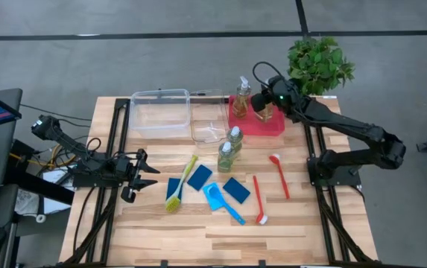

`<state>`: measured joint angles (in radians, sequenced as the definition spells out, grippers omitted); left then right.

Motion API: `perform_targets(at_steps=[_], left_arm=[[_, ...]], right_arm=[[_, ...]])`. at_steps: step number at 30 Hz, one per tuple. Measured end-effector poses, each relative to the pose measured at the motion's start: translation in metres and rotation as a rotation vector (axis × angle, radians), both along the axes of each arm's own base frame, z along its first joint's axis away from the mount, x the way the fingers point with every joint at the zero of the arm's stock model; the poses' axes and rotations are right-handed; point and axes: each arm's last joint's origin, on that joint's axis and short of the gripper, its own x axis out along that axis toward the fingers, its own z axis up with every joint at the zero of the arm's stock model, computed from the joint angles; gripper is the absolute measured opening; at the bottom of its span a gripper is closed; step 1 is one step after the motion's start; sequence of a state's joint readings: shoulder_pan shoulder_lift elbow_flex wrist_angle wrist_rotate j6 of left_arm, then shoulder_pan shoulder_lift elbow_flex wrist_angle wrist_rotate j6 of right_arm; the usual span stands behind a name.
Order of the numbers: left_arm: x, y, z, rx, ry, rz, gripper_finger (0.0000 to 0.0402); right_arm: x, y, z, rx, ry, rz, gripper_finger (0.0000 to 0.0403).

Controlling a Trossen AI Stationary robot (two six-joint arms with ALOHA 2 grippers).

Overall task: Pick & Place Kitchen Sink Supplies
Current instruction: Put the soap dispenser into the red bin

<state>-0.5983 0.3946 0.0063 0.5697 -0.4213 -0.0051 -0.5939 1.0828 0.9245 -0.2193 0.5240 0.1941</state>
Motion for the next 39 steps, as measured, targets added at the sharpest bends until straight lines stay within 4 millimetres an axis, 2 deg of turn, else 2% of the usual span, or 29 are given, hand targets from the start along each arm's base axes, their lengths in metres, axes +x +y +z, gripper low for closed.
perform_targets(at_steps=[14, 39], left_arm=[[0.0, 0.0, 0.0, 0.0, 0.0, 0.0, 0.0158], [0.0, 0.0, 0.0, 0.0, 0.0, 0.0, 0.0158]], right_arm=[[0.017, -0.022, -0.016, -0.001, -0.008, -0.062, 0.0111], [0.017, -0.023, -0.017, -0.007, 0.012, -0.085, 0.0121]])
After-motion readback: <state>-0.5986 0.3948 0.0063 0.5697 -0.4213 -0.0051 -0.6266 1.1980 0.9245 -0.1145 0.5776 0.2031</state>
